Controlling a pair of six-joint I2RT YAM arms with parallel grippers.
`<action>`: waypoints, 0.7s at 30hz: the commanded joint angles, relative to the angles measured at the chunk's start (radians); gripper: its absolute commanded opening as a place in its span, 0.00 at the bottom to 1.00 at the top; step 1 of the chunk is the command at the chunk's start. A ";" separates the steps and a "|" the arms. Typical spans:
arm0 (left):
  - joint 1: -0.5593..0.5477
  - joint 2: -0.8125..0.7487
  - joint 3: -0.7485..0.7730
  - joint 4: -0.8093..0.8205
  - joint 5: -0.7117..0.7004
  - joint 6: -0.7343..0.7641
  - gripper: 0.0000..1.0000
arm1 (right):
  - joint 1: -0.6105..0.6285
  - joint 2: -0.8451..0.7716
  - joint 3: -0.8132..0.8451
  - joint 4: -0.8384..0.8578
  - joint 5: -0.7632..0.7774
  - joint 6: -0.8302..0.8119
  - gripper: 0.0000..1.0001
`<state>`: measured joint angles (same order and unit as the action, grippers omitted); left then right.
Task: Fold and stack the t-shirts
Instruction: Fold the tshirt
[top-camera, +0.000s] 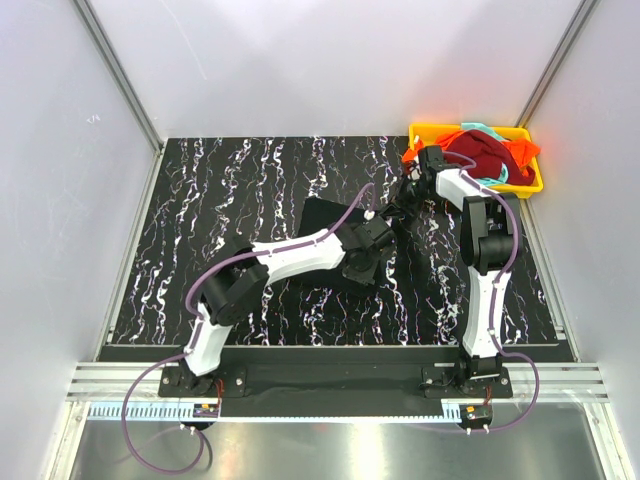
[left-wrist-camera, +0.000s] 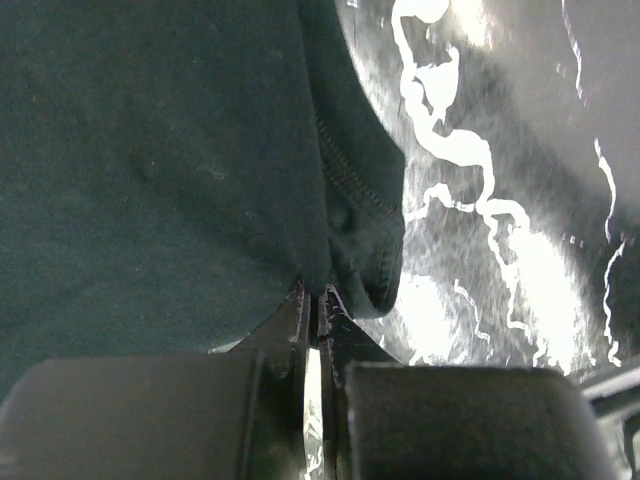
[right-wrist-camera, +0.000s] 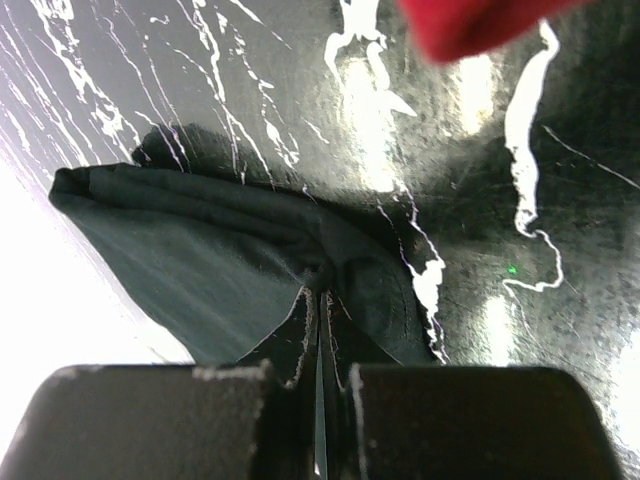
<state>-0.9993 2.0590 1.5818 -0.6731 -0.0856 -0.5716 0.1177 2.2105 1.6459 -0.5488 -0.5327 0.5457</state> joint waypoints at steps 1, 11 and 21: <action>-0.001 -0.094 -0.049 -0.005 0.119 0.009 0.00 | -0.016 0.006 0.054 -0.008 0.048 -0.023 0.00; -0.009 -0.056 -0.051 0.040 0.194 0.007 0.00 | -0.019 0.060 0.086 -0.019 0.077 -0.035 0.00; 0.022 -0.180 -0.104 0.090 0.282 0.062 0.36 | -0.019 0.031 0.130 -0.138 0.123 -0.108 0.27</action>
<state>-0.9905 2.0029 1.4994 -0.5777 0.1154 -0.5449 0.1120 2.2551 1.7138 -0.6388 -0.4740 0.4881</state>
